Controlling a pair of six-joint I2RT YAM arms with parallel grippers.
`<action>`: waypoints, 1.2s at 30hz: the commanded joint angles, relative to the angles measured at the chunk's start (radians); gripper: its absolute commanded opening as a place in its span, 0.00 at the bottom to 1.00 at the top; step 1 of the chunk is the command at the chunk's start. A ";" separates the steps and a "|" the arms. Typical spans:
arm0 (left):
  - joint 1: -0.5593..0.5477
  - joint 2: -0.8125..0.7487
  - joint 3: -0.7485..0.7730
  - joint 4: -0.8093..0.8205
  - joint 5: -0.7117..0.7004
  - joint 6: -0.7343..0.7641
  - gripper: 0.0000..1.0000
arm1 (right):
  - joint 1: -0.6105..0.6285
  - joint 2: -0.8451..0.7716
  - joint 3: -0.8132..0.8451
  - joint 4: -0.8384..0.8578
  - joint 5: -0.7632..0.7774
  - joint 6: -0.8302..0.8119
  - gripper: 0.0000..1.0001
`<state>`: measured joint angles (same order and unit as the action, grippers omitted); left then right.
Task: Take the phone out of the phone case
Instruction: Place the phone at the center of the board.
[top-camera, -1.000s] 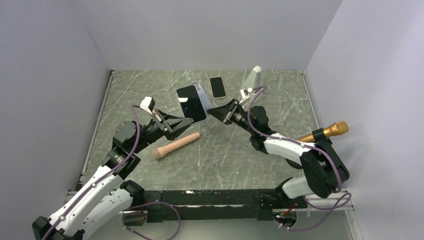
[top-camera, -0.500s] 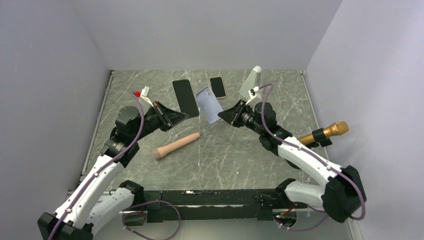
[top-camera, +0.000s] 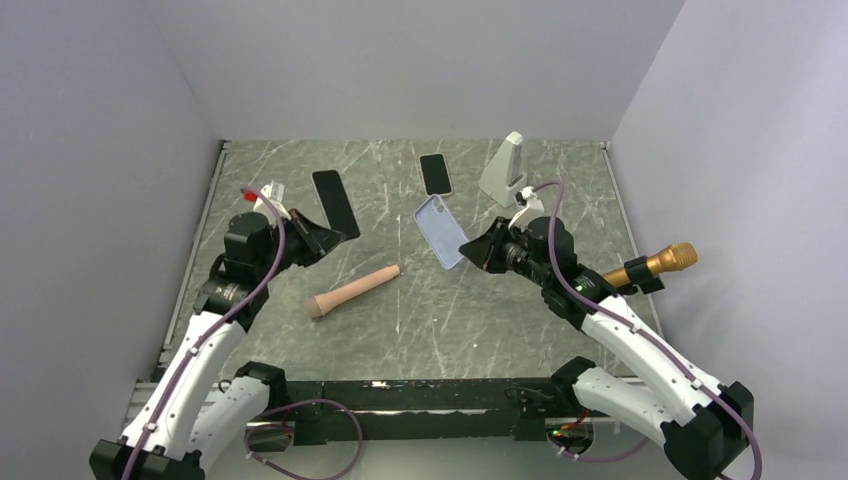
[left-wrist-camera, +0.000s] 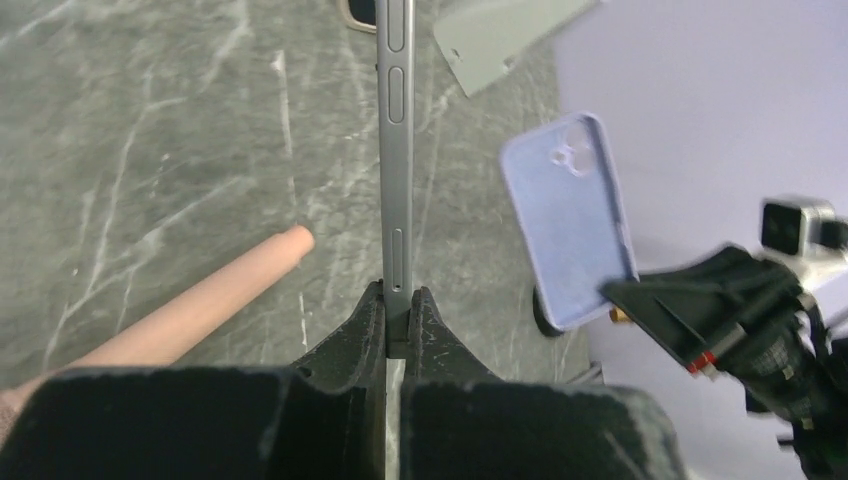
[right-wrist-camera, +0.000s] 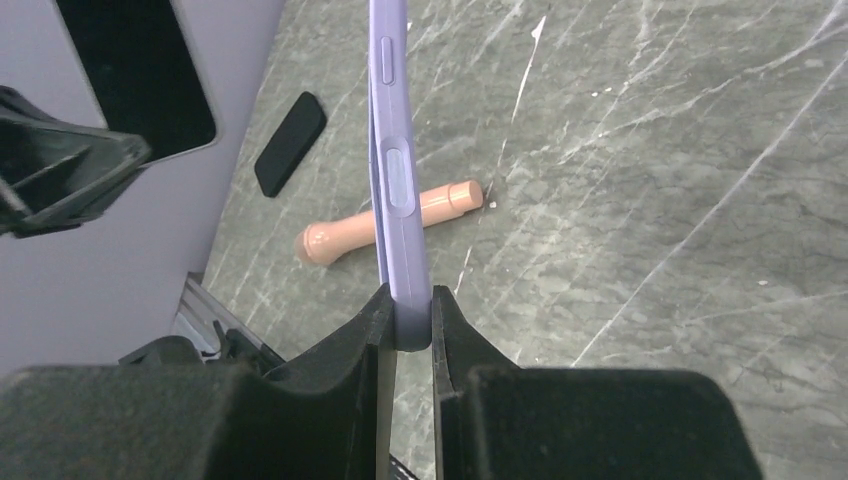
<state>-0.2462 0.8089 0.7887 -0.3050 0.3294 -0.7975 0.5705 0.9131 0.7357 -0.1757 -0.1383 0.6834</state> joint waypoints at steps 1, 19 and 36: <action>0.019 -0.067 -0.134 0.205 -0.163 -0.181 0.00 | -0.003 -0.046 0.034 -0.025 0.010 -0.027 0.00; 0.241 0.771 -0.141 1.164 -0.492 -0.672 0.00 | -0.005 -0.124 0.010 -0.130 -0.012 -0.038 0.00; 0.339 1.281 0.237 1.159 -0.511 -0.758 0.13 | -0.006 -0.136 -0.020 -0.144 -0.027 -0.009 0.00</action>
<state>0.0845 2.0827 0.9569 0.8398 -0.1860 -1.5124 0.5659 0.7696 0.7242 -0.3584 -0.1402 0.6624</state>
